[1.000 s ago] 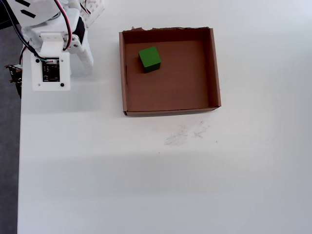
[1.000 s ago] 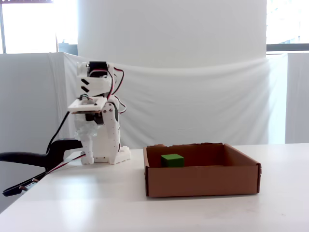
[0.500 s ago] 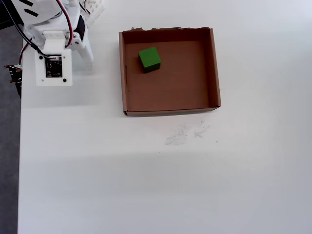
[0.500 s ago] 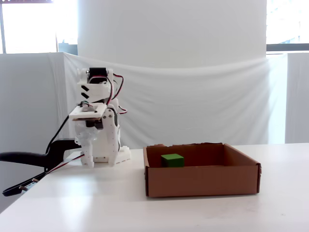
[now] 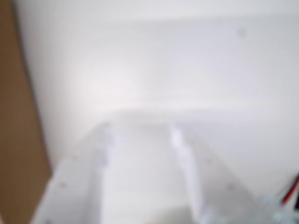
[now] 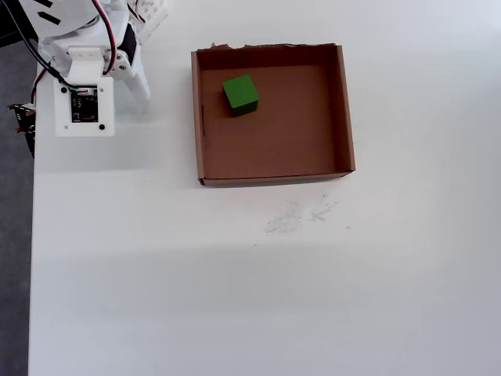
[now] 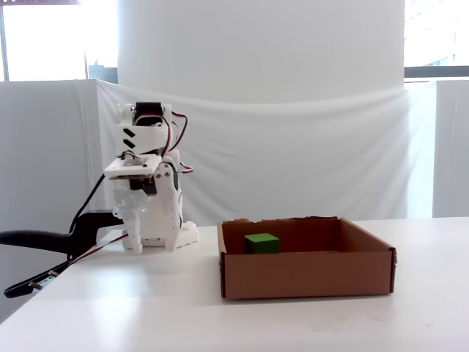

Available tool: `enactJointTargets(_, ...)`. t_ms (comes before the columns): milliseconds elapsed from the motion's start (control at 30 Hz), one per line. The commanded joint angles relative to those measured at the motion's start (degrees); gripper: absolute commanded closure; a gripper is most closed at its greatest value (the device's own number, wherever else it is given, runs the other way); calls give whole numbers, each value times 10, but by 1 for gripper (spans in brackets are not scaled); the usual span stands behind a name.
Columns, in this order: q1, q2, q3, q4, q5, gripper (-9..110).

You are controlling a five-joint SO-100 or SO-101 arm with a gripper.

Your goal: Grasp a green cube and put it in a box.

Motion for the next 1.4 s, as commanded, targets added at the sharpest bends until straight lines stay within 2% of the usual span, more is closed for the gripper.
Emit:
enactJointTargets(0, -9, -4, 1, 5, -4, 84)
enactJointTargets(533, -13, -4, 1, 0, 10, 84)
enactJointTargets(600, -14, -4, 1, 16, 79, 84)
enactJointTargets(633, -13, -4, 1, 5, 186, 81)
enactJointTargets(700, -13, -4, 1, 2, 236, 80)
enactJointTargets(1367, -13, -4, 1, 2, 236, 80)
